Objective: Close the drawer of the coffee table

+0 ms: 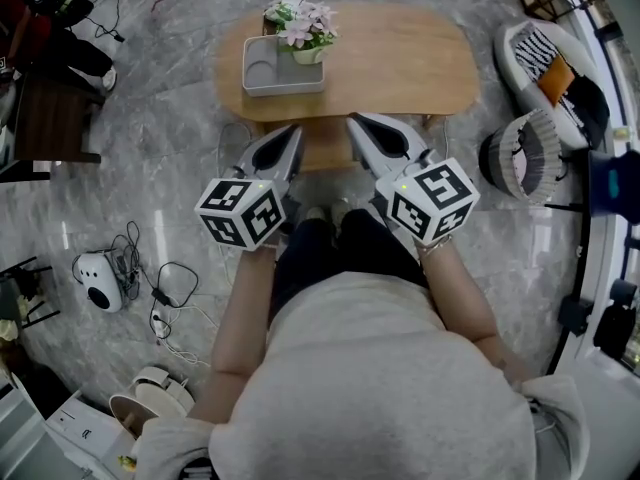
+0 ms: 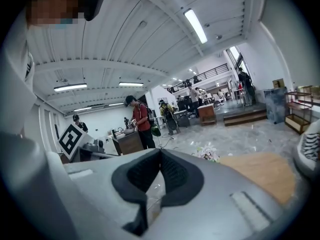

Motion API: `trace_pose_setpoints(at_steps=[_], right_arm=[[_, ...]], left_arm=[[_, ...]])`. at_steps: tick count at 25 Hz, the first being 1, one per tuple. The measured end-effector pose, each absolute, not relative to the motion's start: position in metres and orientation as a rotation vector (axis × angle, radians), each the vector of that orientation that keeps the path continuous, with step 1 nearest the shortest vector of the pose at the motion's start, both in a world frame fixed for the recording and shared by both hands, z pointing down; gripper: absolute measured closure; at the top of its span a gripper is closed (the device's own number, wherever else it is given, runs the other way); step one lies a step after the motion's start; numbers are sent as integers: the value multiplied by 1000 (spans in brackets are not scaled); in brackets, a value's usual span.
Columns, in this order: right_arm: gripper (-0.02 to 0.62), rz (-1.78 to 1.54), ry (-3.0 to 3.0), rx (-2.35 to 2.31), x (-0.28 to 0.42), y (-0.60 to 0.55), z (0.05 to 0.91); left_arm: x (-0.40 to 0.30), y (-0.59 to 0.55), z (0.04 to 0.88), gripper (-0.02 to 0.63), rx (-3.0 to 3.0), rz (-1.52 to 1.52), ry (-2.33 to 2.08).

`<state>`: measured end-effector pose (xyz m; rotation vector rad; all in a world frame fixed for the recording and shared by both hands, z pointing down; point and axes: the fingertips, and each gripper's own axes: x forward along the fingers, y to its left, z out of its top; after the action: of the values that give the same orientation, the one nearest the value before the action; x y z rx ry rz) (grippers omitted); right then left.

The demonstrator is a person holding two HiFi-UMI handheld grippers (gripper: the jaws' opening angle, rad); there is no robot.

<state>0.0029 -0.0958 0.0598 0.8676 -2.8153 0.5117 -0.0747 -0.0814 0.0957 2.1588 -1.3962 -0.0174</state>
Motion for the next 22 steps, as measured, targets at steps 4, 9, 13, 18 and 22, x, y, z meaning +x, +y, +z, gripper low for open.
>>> trace_pose_setpoints(at_steps=[4, 9, 13, 18, 22], right_arm=[[594, 572, -2786, 873, 3, -95, 78], [594, 624, -2745, 898, 5, -101, 106], [594, 677, -2735, 914, 2, -107, 126], [594, 729, -2728, 840, -12, -110, 158], [594, 757, -2744, 724, -21, -107, 187]], left_arm=[[-79, -82, 100, 603, 2175, -28, -1402], [-82, -86, 126, 603, 2176, 71, -1419], [-90, -89, 142, 603, 2177, 89, -1449], [-100, -96, 171, 603, 2157, 49, -1466], [-107, -99, 206, 603, 2118, 84, -1471]])
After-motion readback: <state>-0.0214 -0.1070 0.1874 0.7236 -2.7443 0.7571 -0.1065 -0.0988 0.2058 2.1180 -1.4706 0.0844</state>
